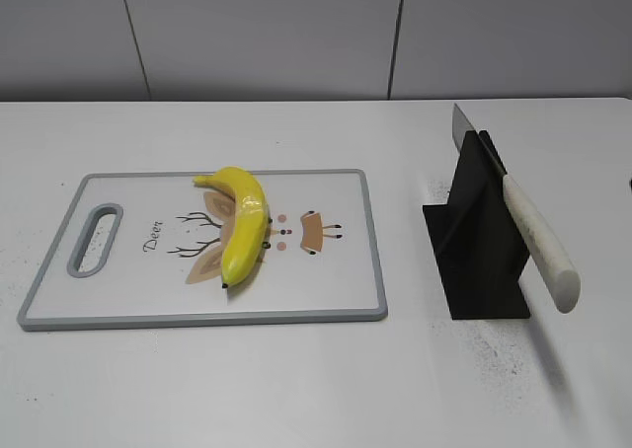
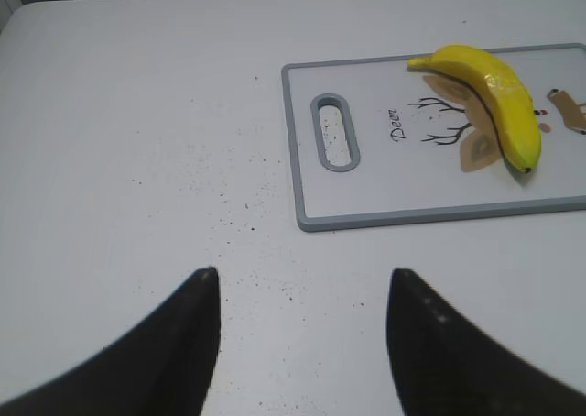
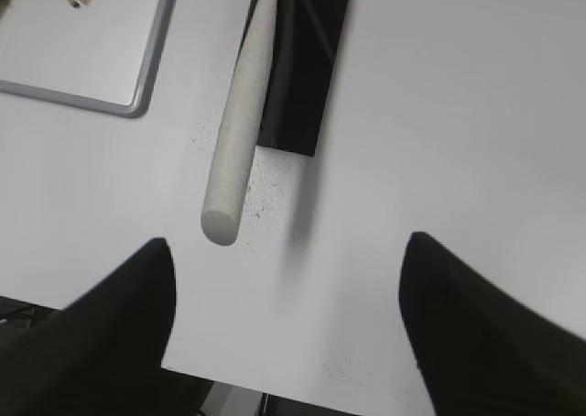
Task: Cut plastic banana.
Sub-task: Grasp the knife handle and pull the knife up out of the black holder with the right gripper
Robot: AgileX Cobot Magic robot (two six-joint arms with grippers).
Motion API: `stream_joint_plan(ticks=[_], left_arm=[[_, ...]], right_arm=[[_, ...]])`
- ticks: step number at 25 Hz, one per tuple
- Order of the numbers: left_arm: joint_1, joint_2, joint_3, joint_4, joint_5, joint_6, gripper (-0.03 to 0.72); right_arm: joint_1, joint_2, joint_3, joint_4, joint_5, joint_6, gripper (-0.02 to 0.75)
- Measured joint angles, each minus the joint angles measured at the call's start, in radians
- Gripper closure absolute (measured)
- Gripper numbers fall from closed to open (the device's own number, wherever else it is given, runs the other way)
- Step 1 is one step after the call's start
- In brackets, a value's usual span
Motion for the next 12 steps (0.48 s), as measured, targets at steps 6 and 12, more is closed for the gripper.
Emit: stream_joint_plan(ticks=[6,12], left_arm=[[0.000,0.004,0.000,0.000,0.000,0.000,0.135],[0.000,0.004,0.000,0.000,0.000,0.000,0.135]], right_arm=[[0.001,0.221,-0.070,0.015,0.008,0.008,0.164],[0.001,0.394,-0.088,0.066,0.011,0.006,0.164]])
